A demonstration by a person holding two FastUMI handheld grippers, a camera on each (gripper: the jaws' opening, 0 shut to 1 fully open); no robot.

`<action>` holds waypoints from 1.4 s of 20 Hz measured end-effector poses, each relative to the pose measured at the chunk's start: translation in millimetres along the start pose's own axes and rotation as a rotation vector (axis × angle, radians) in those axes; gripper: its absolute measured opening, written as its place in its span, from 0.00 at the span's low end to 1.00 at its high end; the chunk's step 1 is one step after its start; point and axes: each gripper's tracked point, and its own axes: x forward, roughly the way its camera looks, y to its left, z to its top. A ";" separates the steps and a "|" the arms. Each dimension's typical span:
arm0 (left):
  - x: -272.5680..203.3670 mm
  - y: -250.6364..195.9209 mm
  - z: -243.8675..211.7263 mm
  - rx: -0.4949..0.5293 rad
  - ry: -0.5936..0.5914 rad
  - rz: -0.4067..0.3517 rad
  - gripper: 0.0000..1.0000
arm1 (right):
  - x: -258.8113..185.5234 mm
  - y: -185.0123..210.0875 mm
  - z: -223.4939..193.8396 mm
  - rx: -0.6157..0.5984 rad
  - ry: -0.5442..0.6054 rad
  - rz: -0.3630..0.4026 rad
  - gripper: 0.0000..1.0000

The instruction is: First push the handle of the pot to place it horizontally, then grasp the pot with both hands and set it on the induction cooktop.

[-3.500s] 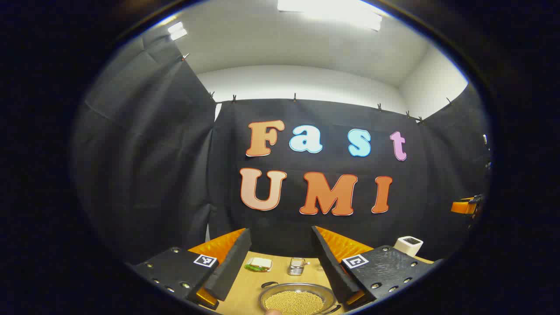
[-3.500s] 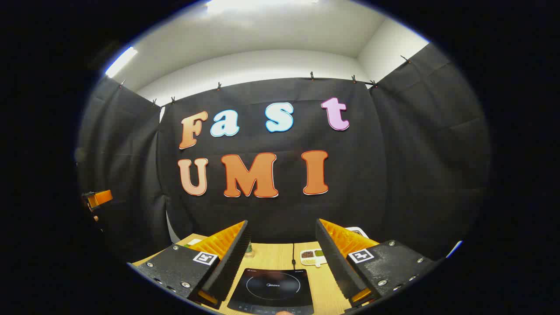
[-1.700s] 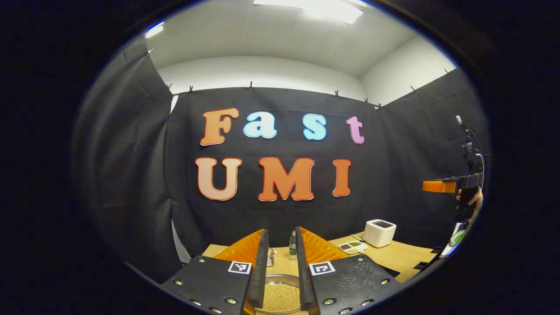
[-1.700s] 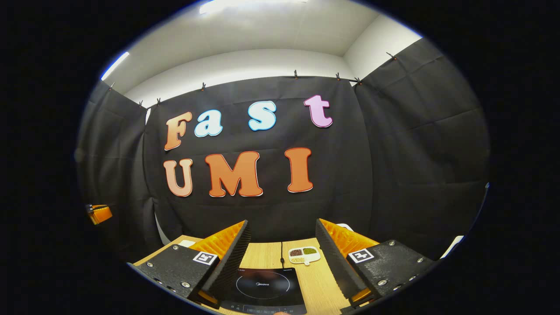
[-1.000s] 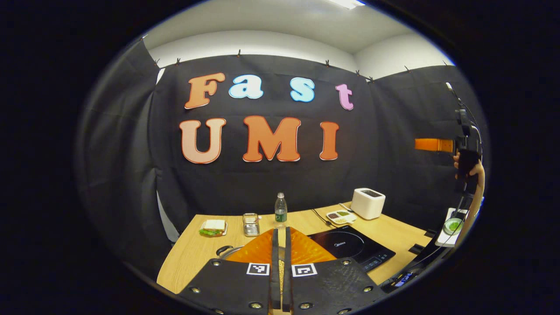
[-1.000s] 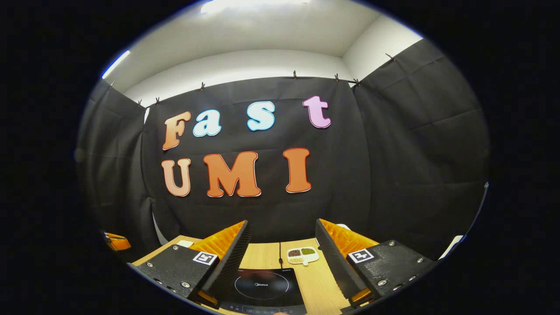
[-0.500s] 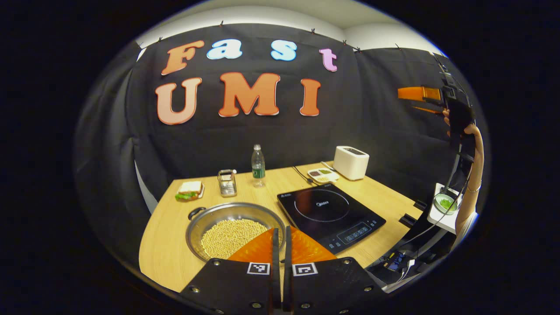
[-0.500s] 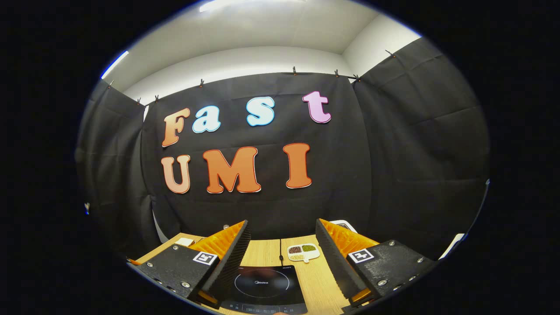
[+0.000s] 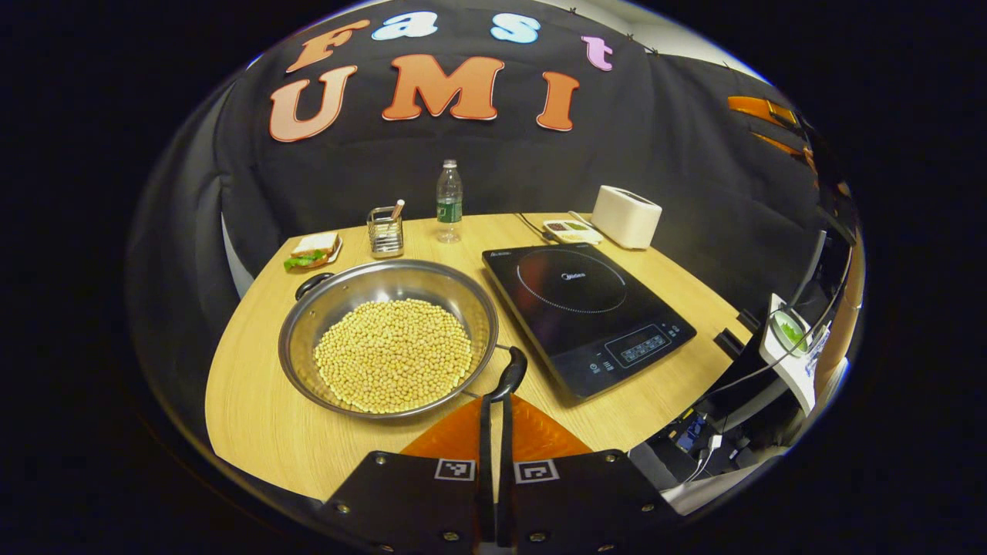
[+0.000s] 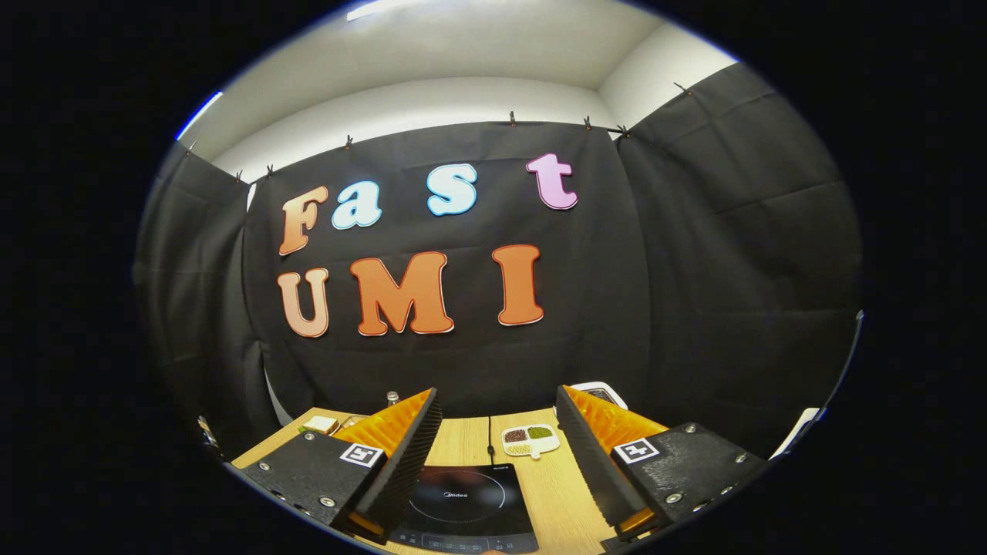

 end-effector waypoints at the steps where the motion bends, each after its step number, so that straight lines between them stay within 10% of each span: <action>1: 4.2 0.4 -8.1 -0.013 0.019 -0.002 0.04 | 0.7 -1.0 -1.8 -0.001 0.003 -0.002 0.93; 28: 65.4 1.8 -19.2 -0.082 0.132 -0.001 0.02 | 7.4 -49.3 -12.6 0.019 -0.002 -0.075 0.93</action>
